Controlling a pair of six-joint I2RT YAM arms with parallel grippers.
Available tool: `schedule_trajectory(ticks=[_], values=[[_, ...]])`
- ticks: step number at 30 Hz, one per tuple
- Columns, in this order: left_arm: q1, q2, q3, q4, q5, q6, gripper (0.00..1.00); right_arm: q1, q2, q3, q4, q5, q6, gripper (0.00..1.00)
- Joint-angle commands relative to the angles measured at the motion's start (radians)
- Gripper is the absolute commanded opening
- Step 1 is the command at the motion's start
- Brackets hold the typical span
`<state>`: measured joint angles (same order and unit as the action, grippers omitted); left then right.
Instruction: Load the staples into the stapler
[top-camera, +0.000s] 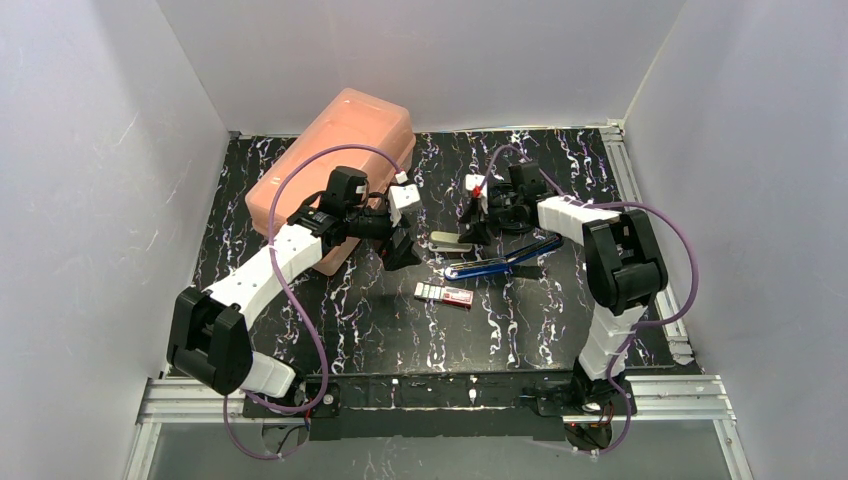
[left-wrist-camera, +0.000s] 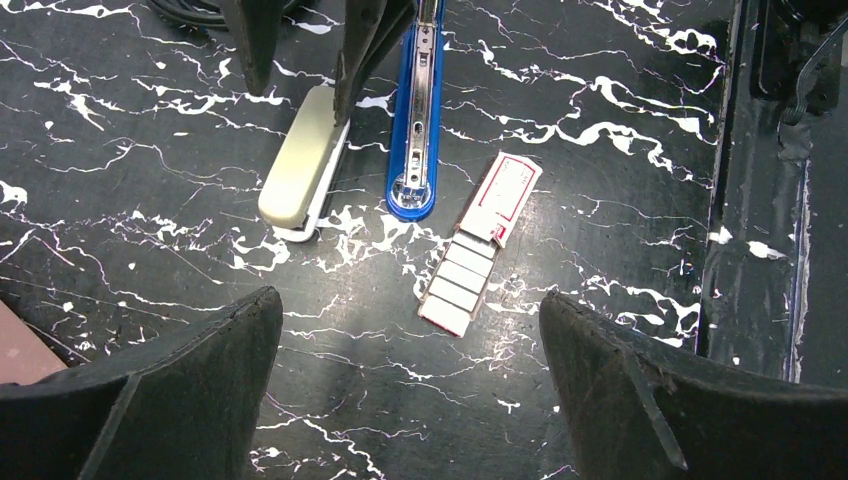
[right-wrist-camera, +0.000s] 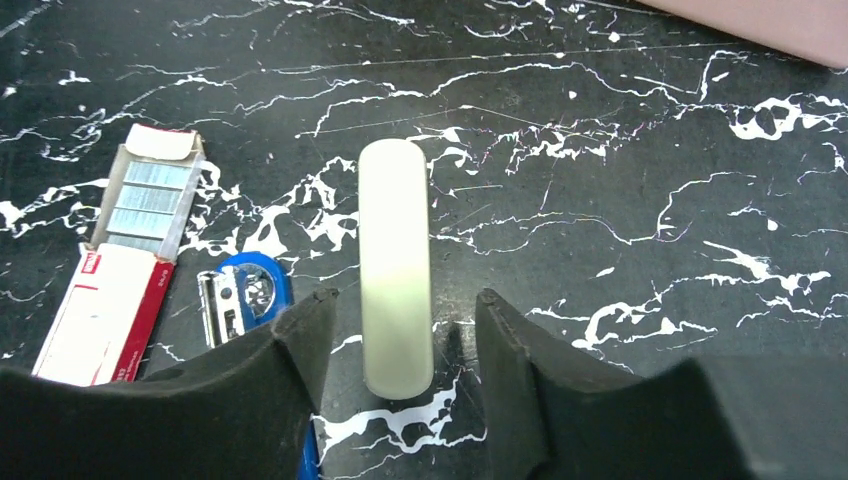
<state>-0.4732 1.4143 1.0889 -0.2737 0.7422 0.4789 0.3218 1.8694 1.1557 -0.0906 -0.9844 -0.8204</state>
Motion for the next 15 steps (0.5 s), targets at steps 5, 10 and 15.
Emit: schedule_trajectory(ticks=[5,10,15], values=[[0.003,-0.018,-0.032,0.025,0.007,0.006,0.98,0.086,0.035,0.085,-0.026,0.190,0.005,0.70],[0.003,-0.027,-0.044,0.023,0.005,0.013,0.99,0.128,0.072,0.128,-0.044,0.242,0.008,0.72],[0.005,-0.043,-0.066,0.025,-0.004,0.019,0.98,0.158,0.121,0.174,-0.065,0.281,0.023,0.70]])
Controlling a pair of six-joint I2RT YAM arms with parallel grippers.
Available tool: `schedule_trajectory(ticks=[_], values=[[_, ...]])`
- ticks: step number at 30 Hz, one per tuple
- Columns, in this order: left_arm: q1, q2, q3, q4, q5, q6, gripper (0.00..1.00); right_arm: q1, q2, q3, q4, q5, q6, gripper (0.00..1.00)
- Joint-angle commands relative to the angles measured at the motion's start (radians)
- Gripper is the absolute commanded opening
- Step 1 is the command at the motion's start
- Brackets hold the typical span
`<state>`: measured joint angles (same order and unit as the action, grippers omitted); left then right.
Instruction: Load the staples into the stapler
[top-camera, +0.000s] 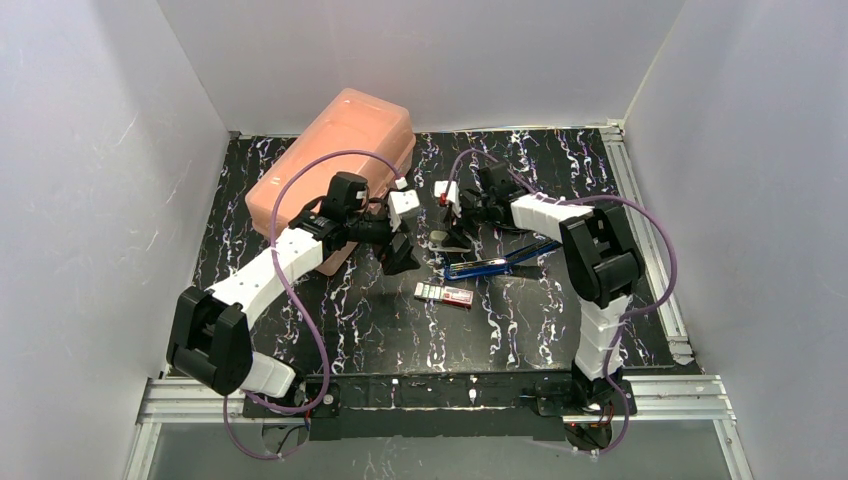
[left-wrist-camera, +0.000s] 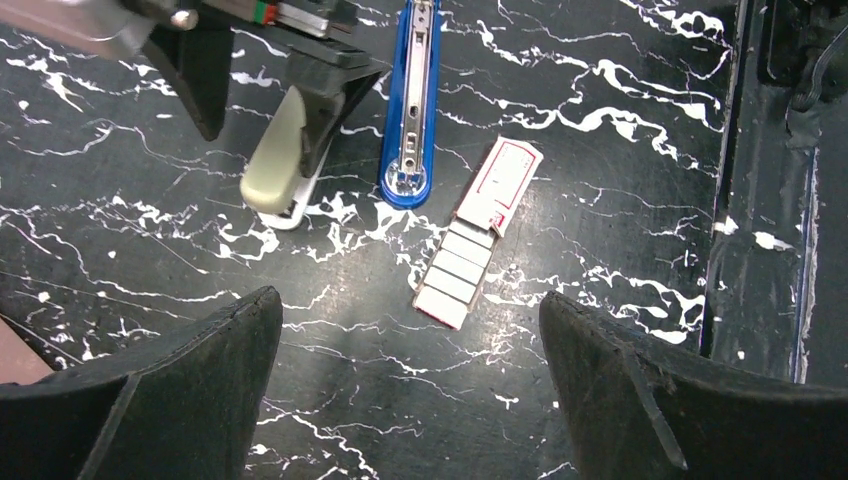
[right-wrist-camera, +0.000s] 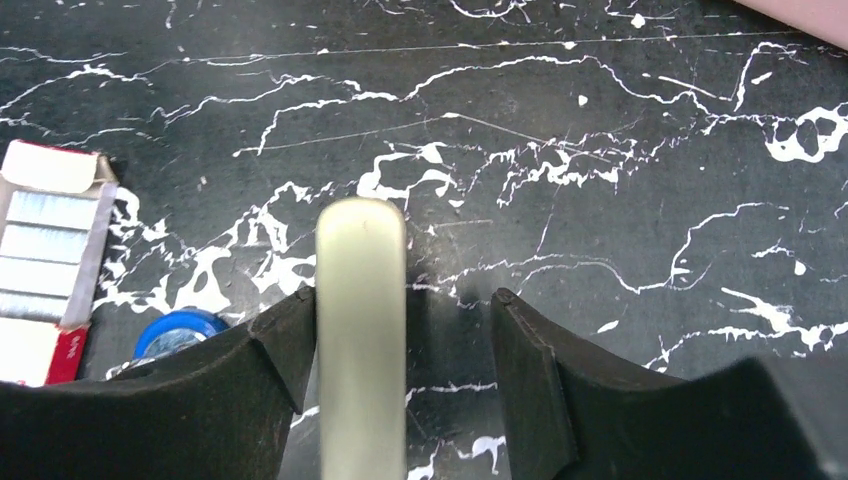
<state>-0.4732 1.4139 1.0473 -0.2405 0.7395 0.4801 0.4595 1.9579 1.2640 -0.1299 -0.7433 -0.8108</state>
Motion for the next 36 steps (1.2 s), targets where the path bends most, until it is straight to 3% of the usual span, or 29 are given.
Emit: schedule_trajectory(ticks=[1,9,16,19,26,31,36], values=[[0.005,-0.045,-0.027,-0.008,-0.002,0.020,0.99,0.025,0.041,0.073,-0.028,0.042,0.016,0.68],[0.005,-0.051,-0.061,-0.006,-0.018,0.038,0.99,0.038,0.077,0.127,-0.054,0.023,0.047,0.47],[0.005,-0.039,-0.067,0.012,-0.030,0.051,0.99,0.034,0.013,0.148,-0.096,-0.017,0.070,0.11],[0.005,-0.017,-0.064,0.048,-0.020,0.045,0.97,0.011,-0.056,0.136,-0.096,-0.094,0.100,0.01],[0.010,0.040,-0.011,0.165,0.024,0.000,0.87,-0.043,-0.232,0.066,-0.099,-0.327,0.170,0.01],[0.010,0.065,0.031,0.223,0.146,-0.045,0.81,-0.046,-0.351,-0.004,-0.024,-0.399,0.293,0.01],[0.010,0.064,0.037,0.288,0.211,-0.101,0.82,-0.046,-0.419,-0.056,0.054,-0.429,0.397,0.01]])
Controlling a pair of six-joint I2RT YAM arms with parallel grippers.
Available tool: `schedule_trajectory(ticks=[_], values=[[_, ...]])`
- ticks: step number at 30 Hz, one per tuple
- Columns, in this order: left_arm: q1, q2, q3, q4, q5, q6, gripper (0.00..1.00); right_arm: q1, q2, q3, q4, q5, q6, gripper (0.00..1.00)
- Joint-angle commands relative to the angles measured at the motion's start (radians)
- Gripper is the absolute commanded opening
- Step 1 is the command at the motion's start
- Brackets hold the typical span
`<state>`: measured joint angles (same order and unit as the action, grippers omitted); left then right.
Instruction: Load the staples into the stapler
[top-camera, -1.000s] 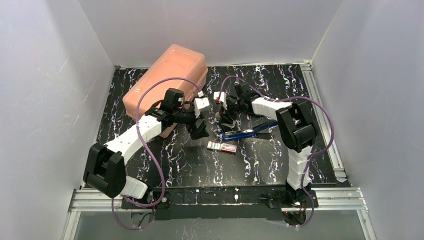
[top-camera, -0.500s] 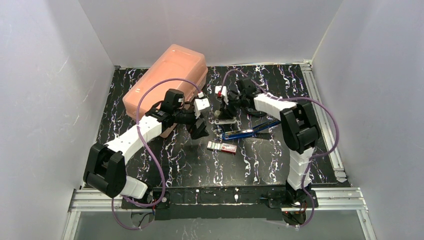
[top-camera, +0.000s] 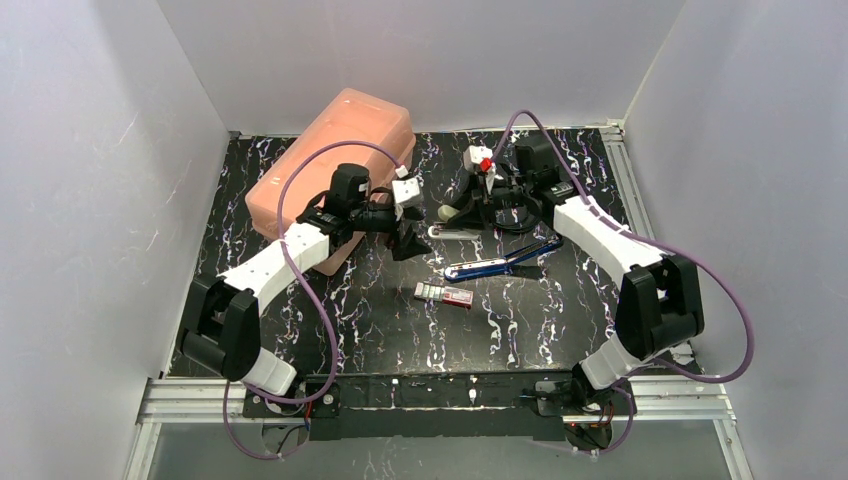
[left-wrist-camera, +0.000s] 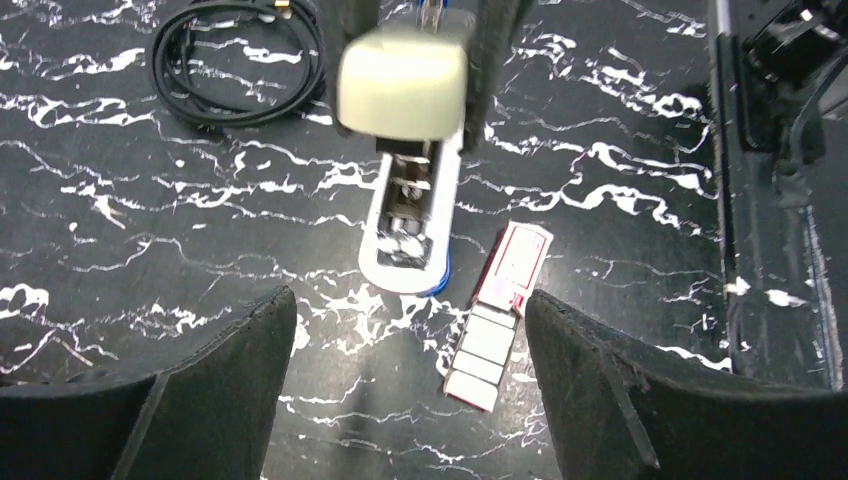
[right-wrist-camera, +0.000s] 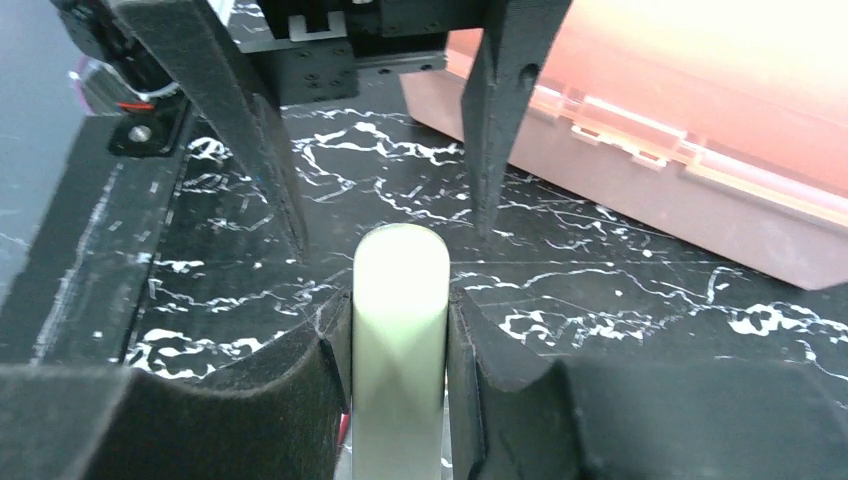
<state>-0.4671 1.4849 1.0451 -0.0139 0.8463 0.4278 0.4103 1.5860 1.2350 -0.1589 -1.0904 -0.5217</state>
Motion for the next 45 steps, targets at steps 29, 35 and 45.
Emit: schedule_trajectory(ticks=[29,35,45], values=[[-0.045,0.056,0.027,0.146,0.142,-0.152,0.00,-0.070,-0.107,-0.216,0.821,-0.078,0.776,0.01],[0.020,-0.038,-0.069,0.351,0.078,-0.356,0.00,-0.211,-0.129,-0.350,1.341,0.010,1.179,0.01],[0.030,-0.084,-0.153,0.464,0.029,-0.496,0.00,-0.289,-0.172,-0.466,1.506,0.158,1.358,0.01]])
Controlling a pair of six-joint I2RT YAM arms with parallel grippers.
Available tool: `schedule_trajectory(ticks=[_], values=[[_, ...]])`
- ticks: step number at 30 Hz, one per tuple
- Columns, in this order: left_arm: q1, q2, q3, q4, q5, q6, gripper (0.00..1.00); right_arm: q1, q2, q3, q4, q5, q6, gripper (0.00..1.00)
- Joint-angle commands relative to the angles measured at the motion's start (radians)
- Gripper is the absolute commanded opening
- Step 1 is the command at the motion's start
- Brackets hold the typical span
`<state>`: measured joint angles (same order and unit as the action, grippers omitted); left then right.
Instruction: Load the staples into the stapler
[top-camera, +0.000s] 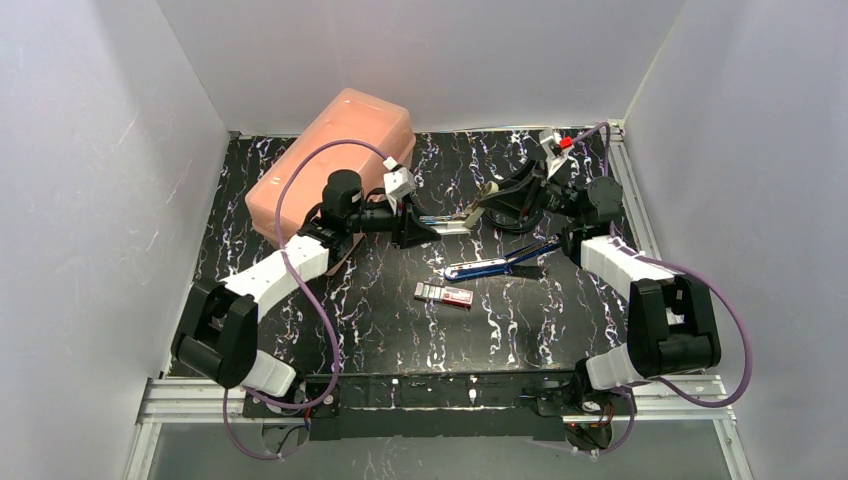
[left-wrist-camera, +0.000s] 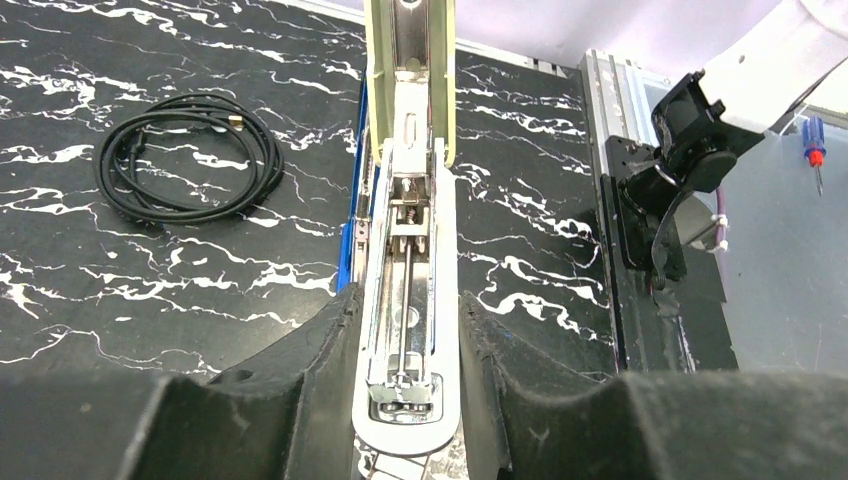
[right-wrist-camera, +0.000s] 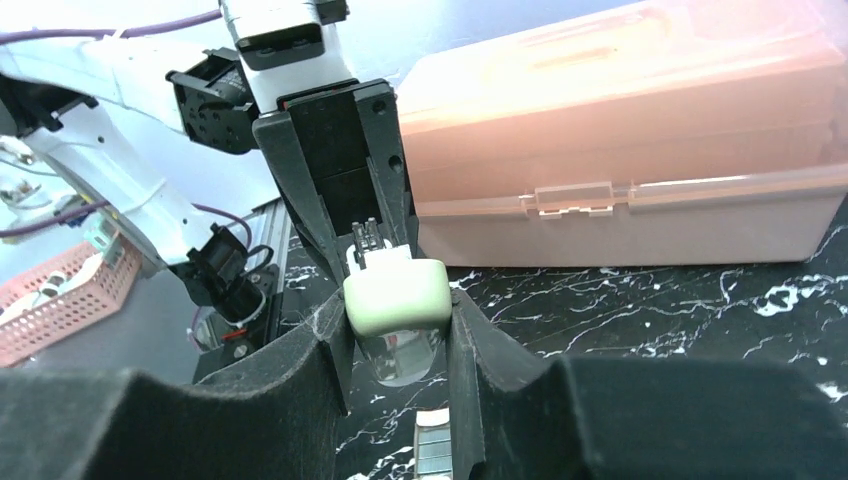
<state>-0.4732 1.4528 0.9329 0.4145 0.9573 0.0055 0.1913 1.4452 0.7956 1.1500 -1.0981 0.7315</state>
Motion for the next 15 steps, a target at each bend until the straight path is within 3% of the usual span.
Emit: schedule_trajectory(ticks=[1,10,15], values=[[0.036,-0.055,-0.051,0.039,-0.090,-0.074,0.00,-0.077,-0.032,-0.034,0.219,0.181,0.127,0.01],[0.036,-0.047,-0.136,0.127,-0.121,-0.133,0.00,-0.091,-0.017,-0.079,0.298,0.256,0.202,0.01],[0.036,-0.040,-0.128,0.129,-0.120,-0.111,0.00,-0.069,-0.016,-0.026,0.234,0.163,0.116,0.01]])
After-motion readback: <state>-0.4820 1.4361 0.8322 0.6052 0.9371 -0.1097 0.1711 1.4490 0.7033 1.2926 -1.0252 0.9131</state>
